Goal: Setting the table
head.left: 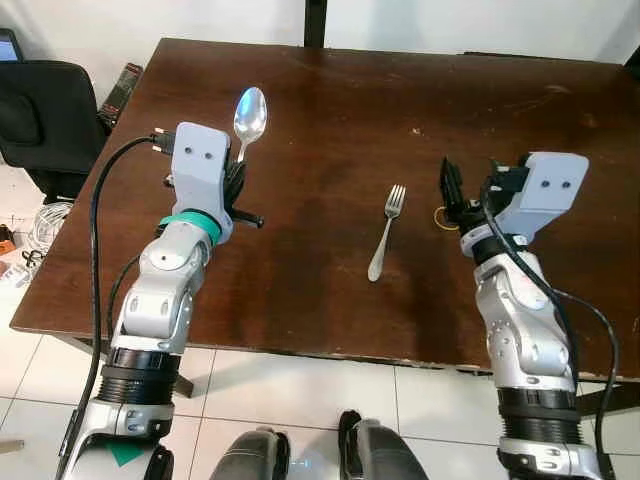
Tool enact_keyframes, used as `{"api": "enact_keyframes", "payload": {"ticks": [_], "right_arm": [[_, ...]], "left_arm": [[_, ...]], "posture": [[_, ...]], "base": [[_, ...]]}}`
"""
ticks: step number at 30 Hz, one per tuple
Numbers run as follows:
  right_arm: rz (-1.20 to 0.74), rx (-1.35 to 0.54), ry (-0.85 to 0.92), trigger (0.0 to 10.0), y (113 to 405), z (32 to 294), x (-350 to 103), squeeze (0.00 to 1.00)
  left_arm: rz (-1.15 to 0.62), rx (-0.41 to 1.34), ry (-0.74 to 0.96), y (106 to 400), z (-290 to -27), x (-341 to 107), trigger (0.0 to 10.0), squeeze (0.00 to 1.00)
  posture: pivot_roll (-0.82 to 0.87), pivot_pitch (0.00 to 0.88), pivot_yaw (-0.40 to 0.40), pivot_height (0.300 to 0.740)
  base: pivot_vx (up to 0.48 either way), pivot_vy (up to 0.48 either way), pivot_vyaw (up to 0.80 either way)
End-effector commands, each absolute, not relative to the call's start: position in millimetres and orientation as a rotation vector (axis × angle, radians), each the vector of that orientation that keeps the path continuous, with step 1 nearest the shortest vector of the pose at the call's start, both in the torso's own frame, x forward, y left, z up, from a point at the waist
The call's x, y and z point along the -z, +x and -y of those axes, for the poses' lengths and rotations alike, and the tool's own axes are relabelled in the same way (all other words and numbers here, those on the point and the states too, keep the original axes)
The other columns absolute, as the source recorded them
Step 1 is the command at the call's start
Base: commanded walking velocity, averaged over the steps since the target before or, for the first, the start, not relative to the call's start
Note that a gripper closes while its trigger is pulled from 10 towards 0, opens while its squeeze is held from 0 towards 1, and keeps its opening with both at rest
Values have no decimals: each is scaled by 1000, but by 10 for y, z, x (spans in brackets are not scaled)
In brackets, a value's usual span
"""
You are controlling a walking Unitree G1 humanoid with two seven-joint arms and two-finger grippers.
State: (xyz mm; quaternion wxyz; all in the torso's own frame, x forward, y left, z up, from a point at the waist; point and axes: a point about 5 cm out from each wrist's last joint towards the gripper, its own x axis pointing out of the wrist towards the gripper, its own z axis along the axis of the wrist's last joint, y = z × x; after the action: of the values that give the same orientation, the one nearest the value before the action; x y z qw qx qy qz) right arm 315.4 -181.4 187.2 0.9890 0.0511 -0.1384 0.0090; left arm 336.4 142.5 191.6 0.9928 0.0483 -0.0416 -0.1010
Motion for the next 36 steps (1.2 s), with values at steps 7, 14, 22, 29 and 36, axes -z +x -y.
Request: {"api": "enact_keyframes", "payload": {"ticks": [7,14,22,29,36], "right_arm": [[251,-9,104,10000,3160,1839,-1807,0],[252,-10,105,10000,3162,1837,-1811,0],[254,-10,106,10000,3164,1836,-1813,0],[254,-10,107,10000,3164,1835,-1812,0],[252,-9,107,10000,3161,1838,-1806,0]], "left_arm": [[97,202,90,3380,-1440,-1943,10000,0],[105,202,89,3396,-1443,-1956,10000,0],[107,205,89,3399,-1442,-1964,10000,0],[108,210,86,3401,-1435,-1963,10000,0],[109,213,85,3404,-1428,-1962,10000,0]], "posture": [[32,46,47,740],[32,45,47,740],[31,48,48,740],[31,49,49,740],[29,52,50,740]], "base": [[-344,0,0],[-353,0,0],[-352,0,0],[-352,0,0],[-352,0,0]]}}
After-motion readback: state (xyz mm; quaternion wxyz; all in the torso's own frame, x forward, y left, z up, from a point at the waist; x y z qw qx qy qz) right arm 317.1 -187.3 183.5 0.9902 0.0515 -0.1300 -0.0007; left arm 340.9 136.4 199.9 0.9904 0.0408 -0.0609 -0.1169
